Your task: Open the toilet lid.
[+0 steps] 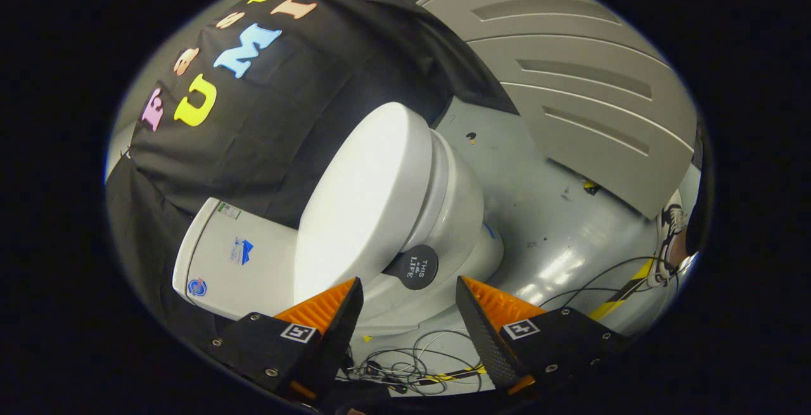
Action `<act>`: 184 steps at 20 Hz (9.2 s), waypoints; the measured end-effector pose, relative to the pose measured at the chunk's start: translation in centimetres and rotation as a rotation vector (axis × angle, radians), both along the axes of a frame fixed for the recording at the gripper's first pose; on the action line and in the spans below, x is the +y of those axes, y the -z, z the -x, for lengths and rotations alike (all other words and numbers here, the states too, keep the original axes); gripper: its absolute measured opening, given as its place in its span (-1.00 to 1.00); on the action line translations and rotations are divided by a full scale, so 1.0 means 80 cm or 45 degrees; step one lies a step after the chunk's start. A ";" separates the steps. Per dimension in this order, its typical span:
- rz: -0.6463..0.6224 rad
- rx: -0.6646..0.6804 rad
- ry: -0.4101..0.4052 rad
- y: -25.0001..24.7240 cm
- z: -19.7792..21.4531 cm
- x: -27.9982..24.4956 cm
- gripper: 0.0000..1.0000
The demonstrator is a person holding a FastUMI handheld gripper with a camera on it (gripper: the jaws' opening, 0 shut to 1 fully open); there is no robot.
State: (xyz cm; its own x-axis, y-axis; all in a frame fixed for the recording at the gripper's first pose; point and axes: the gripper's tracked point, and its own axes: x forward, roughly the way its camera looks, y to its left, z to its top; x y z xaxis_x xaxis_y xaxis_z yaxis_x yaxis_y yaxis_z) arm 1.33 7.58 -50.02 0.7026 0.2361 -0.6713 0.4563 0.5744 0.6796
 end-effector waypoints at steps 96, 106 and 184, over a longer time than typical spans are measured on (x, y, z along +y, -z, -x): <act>1.145 -0.309 -0.222 -0.254 -0.064 0.180 -0.99; 1.329 -0.405 -0.328 -0.283 -0.069 0.245 -1.00; 1.068 -1.132 -0.550 -0.491 -0.051 -0.037 0.90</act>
